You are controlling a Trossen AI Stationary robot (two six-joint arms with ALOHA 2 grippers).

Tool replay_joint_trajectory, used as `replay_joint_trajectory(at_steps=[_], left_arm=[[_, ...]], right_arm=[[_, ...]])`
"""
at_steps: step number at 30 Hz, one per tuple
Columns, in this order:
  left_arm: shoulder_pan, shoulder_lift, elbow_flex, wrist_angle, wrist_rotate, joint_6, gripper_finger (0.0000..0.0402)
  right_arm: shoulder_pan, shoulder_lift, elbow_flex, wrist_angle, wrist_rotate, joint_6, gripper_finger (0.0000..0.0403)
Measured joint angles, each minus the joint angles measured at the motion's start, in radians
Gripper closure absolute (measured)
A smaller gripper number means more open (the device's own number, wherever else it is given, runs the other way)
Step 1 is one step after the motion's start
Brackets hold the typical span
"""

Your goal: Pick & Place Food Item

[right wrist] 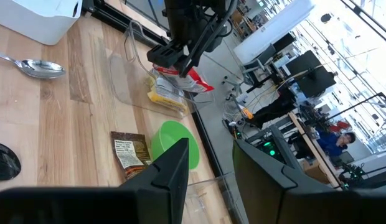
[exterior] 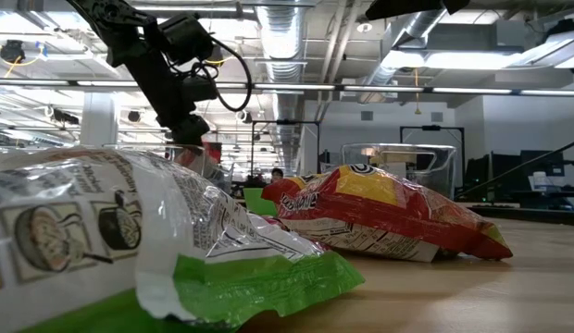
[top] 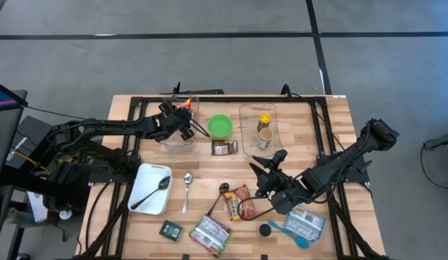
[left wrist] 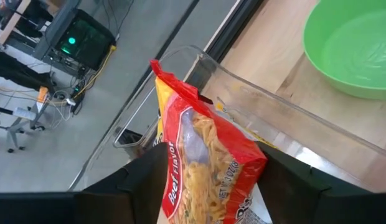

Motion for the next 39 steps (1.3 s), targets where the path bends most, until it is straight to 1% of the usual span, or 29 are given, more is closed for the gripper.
replay_joint_trajectory(at_steps=[4, 9, 13, 15, 20, 24, 26, 30, 33, 35, 39], left_arm=[[-0.007, -0.014, 0.0, -0.001, 0.0, -0.003, 0.0175], [-0.038, -0.064, 0.0, 0.002, 0.0, -0.017, 0.0184], [-0.051, -0.116, 0.0, 0.005, 0.055, -0.053, 0.0191], [-0.051, -0.14, 0.0, 0.023, 0.065, -0.079, 0.0197], [-0.022, -0.169, 0.0, 0.09, 0.064, -0.197, 0.0222], [-0.003, -0.17, 0.0, 0.088, 0.07, -0.268, 0.0255], [-0.003, -0.17, 0.0, 0.085, 0.116, -0.273, 0.0271], [-0.016, -0.17, 0.0, 0.111, 0.296, -0.274, 0.0304], [-0.043, -0.17, 0.0, 0.133, 0.39, -0.274, 0.0326], [-0.07, -0.17, 0.0, 0.139, 0.419, -0.287, 0.0341], [-0.147, -0.17, 0.0, 0.138, 0.425, -0.3, 0.0368]], right_arm=[[0.0, 0.0, 0.0, 0.0, 0.0, 0.0, 0.0285], [0.0, 0.0, 0.0, 0.0, 0.0, -0.001, 0.0285], [0.0, 0.0, 0.0, 0.0, 0.0, -0.003, 0.0285], [0.0, 0.0, 0.0, 0.0, 0.0, -0.003, 0.0285], [0.0, 0.0, 0.0, 0.0, 0.0, -0.003, 0.0285], [0.0, 0.0, 0.0, 0.0, 0.0, -0.003, 0.0285], [0.0, 0.0, 0.0, 0.0, 0.0, -0.003, 0.0285], [-0.002, 0.0, 0.0, 0.0, 0.0, -0.003, 0.0285], [-0.01, 0.0, 0.0, 0.0, 0.0, -0.004, 0.0285], [-0.019, 0.0, 0.0, 0.0, 0.0, -0.004, 0.0285], [-0.037, 0.0, 0.0, 0.0, 0.0, -0.004, 0.0285]])
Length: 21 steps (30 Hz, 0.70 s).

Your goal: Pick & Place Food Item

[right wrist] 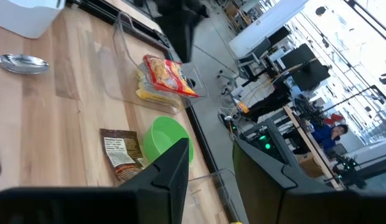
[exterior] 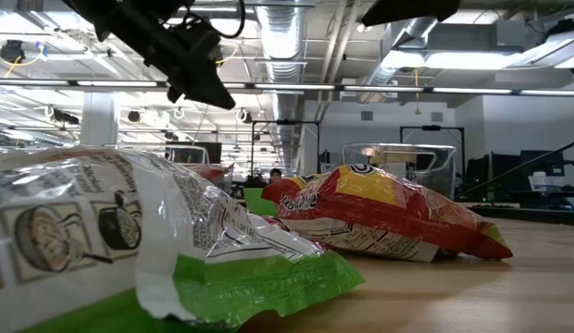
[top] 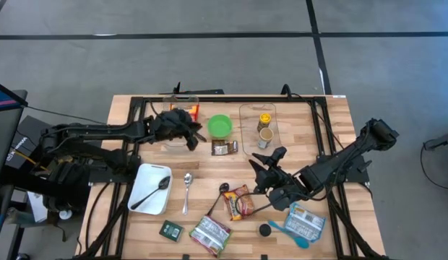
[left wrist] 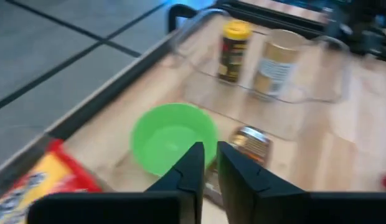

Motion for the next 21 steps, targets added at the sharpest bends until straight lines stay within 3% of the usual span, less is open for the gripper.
replay_joint_trajectory(at_steps=[7, 16, 21], left_arm=[[-0.19, 0.0, 0.0, -0.001, 0.002, 0.002, 0.0399], [-0.444, 0.0, 0.0, -0.001, 0.002, 0.004, 0.0396], [-0.579, 0.0, 0.0, -0.001, 0.002, -0.07, 0.0398]], right_arm=[[-0.029, 0.0, 0.0, 0.0, 0.0, 0.0, 0.0285], [-0.048, 0.0, 0.0, 0.0, 0.0, 0.0, 0.0285], [-0.047, 0.0, 0.0, 0.0, 0.0, 0.001, 0.0285]])
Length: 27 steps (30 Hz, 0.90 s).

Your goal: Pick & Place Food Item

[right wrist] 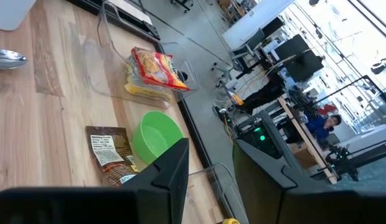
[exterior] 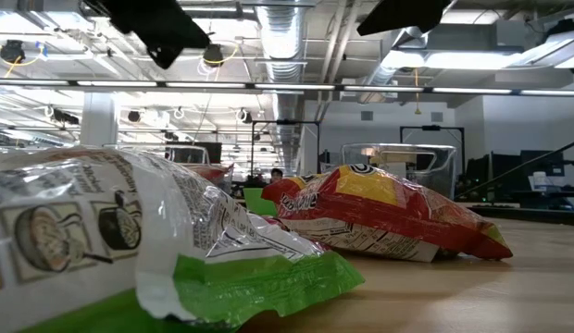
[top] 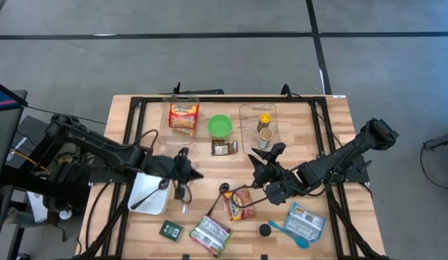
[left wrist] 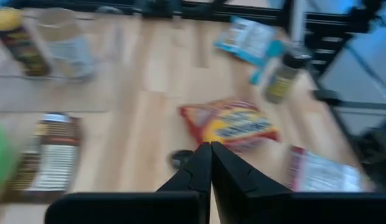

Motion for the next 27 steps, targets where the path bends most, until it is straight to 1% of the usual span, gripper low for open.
replay_joint_trajectory(at_steps=[3, 9, 14, 17, 22, 27], left_arm=[[-0.079, 0.0, 0.0, 0.0, 0.0, -0.029, 0.0398], [-0.227, 0.0, 0.0, 0.005, 0.0, -0.031, 0.0399], [-0.318, 0.0, 0.0, 0.009, 0.0, -0.031, 0.0399], [-0.344, 0.0, 0.0, 0.04, -0.001, -0.028, 0.0399], [-0.347, 0.0, 0.0, 0.144, -0.004, -0.027, 0.0399], [-0.346, 0.004, 0.0, 0.162, -0.005, -0.026, 0.0399]], right_arm=[[0.0, 0.0, 0.0, 0.0, 0.0, 0.0, 0.0285], [0.0, 0.0, 0.0, 0.0, 0.0, 0.022, 0.0285], [0.001, 0.0, 0.0, 0.0, 0.0, 0.026, 0.0285], [0.001, 0.0, 0.0, 0.0, 0.0, 0.026, 0.0285], [0.001, 0.0, 0.0, 0.0, 0.0, 0.026, 0.0285], [0.001, 0.0, 0.0, 0.0, 0.0, 0.026, 0.0285]])
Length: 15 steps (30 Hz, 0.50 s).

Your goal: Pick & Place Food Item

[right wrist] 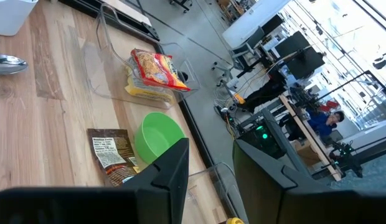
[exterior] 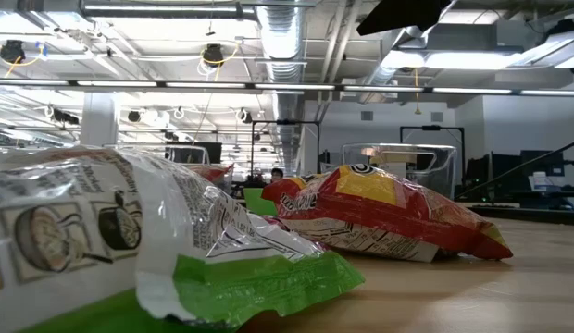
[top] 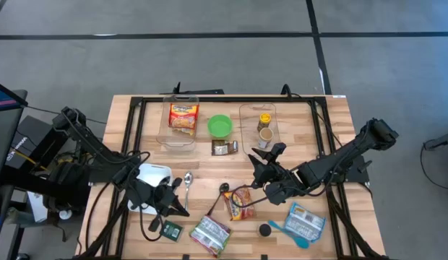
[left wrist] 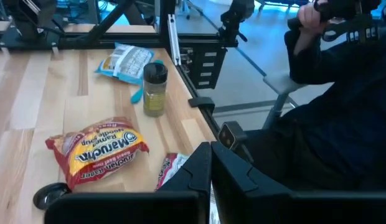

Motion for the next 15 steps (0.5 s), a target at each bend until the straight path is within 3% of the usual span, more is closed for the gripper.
replay_joint_trajectory(at_steps=[15], left_arm=[[-0.007, 0.262, 0.026, 0.004, 0.024, 0.0, 0.0399]], right_arm=[[0.0, 0.0, 0.0, 0.0, 0.0, 0.003, 0.0285]])
